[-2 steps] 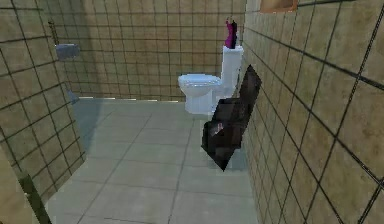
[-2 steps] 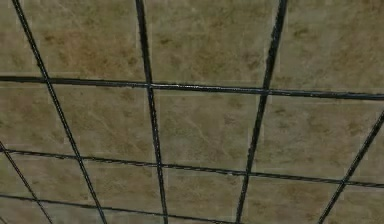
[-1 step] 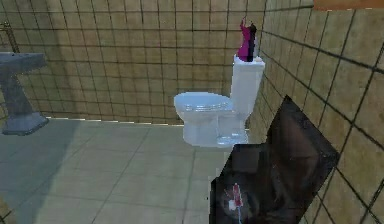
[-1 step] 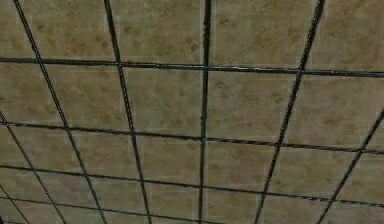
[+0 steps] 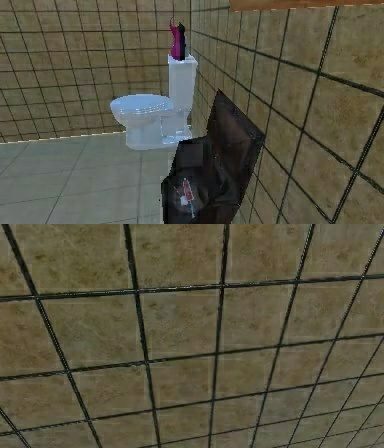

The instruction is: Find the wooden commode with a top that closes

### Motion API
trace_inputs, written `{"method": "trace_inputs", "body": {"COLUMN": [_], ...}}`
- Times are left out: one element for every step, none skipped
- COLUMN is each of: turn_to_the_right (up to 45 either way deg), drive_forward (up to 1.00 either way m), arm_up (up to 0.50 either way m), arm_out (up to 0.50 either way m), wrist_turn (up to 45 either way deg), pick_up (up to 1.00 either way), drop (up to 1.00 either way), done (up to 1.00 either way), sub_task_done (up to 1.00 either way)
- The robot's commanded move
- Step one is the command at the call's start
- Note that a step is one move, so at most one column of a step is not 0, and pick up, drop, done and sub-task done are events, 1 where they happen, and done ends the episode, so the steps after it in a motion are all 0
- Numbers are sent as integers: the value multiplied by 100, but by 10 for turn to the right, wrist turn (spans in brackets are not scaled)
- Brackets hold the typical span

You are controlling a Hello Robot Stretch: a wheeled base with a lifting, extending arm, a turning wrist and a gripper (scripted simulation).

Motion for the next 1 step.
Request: {"method": "trace_inputs", "body": {"turn_to_the_right": [0], "drive_forward": [0], "arm_up": [0], "arm_out": [0], "wrist_turn": [0], "pick_up": [0], "drop": [0], "done": [100], "sub_task_done": [0]}}
